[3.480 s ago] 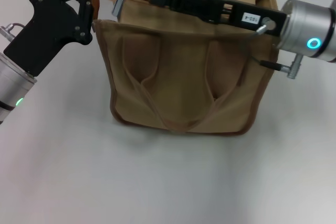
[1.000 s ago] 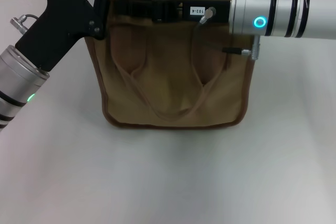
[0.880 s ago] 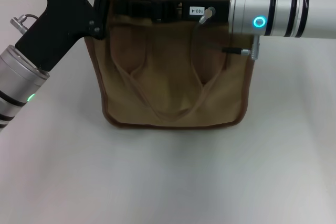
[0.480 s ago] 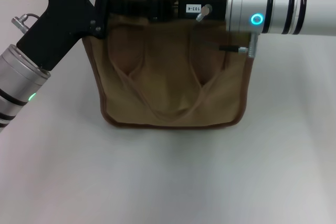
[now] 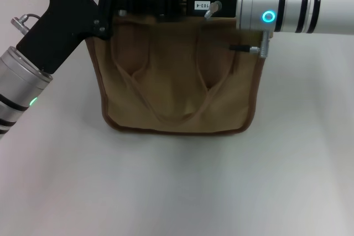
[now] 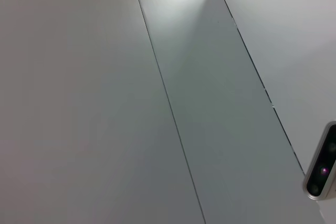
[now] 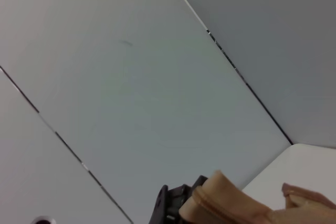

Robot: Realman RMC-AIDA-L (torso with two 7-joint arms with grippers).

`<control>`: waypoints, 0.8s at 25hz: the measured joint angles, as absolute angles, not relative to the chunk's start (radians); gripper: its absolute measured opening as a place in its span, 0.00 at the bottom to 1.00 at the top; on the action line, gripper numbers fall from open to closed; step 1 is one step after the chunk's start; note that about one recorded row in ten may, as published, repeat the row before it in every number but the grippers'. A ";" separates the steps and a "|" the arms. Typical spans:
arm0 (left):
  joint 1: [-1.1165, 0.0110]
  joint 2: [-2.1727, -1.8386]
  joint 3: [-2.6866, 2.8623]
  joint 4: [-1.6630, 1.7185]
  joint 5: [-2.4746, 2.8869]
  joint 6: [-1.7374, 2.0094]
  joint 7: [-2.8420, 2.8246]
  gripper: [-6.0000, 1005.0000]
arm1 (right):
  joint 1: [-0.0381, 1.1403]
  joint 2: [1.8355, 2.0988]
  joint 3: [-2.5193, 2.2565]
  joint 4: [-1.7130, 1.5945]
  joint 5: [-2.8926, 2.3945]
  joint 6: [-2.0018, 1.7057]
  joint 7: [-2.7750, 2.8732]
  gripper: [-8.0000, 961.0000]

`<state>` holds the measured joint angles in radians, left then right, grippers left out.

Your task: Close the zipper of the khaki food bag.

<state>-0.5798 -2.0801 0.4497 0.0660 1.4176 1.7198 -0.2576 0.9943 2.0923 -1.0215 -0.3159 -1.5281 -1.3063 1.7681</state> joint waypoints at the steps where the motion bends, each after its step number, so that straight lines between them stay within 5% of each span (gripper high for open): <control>1: -0.580 -2.080 0.450 0.066 1.417 1.718 -0.258 0.08 | 0.993 2.092 -1.033 -0.319 -1.521 -1.307 1.769 0.20; 16: -0.579 -2.079 0.449 0.068 1.417 1.705 -0.259 0.09 | 0.947 2.092 -1.079 -0.350 -1.474 -1.301 1.740 0.15; 20: -0.579 -2.079 0.447 0.067 1.416 1.693 -0.259 0.10 | 0.934 2.092 -1.078 -0.361 -1.474 -1.307 1.721 0.04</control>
<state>-0.5789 -2.0785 0.4469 0.0673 1.4160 1.6929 -0.2593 0.9338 2.0923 -1.0783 -0.3612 -1.4738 -1.3068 1.7209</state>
